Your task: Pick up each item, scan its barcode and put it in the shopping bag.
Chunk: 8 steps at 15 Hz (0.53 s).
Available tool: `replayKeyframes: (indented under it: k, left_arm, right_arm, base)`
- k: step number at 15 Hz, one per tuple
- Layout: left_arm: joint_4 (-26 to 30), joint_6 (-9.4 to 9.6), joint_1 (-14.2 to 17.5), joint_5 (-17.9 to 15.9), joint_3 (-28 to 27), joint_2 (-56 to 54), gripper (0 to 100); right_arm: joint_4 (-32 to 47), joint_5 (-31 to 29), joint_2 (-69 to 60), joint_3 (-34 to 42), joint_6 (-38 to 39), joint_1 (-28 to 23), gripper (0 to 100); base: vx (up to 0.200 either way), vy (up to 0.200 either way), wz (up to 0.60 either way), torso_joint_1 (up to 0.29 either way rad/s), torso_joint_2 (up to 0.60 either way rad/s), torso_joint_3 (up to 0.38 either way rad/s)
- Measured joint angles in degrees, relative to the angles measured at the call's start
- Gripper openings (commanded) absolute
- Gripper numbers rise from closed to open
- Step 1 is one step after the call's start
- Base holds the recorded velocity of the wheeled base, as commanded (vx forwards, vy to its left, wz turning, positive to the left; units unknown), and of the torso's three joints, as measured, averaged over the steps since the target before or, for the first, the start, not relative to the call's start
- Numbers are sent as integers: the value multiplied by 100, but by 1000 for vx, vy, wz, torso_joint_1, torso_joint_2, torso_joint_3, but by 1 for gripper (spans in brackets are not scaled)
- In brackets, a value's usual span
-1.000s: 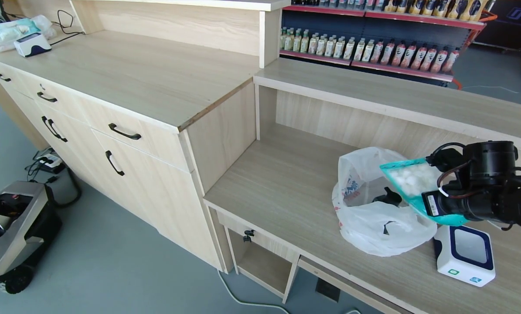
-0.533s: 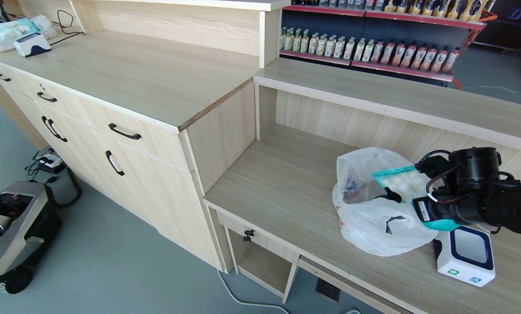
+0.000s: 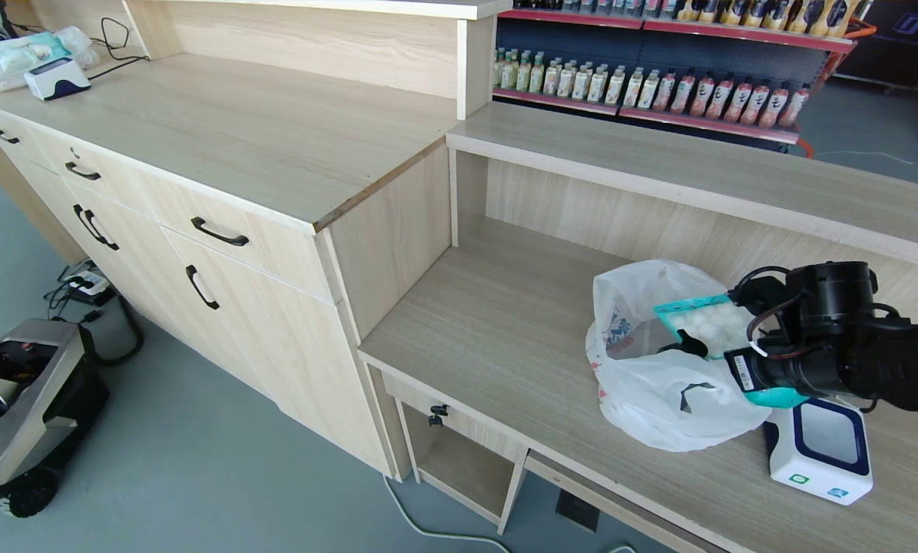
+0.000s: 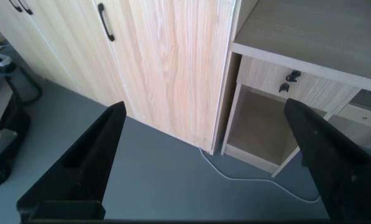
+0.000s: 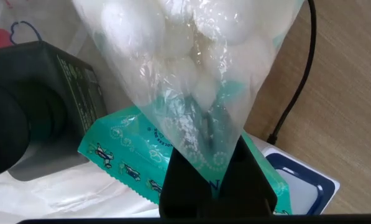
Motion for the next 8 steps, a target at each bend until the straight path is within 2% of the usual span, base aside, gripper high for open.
replayKeyframes:
  k: [5,8]
  left_arm:
    - [-1,0,2,0,0,0,100]
    - [0,0,0,2,0,0,100]
  right_arm:
    - [13,617,-9,56,-10,0,0]
    - [39,639,-12,105,-18,-5,0]
  base:
    - [0,0,0,0,0,0]
    - [0,0,0,0,0,0]
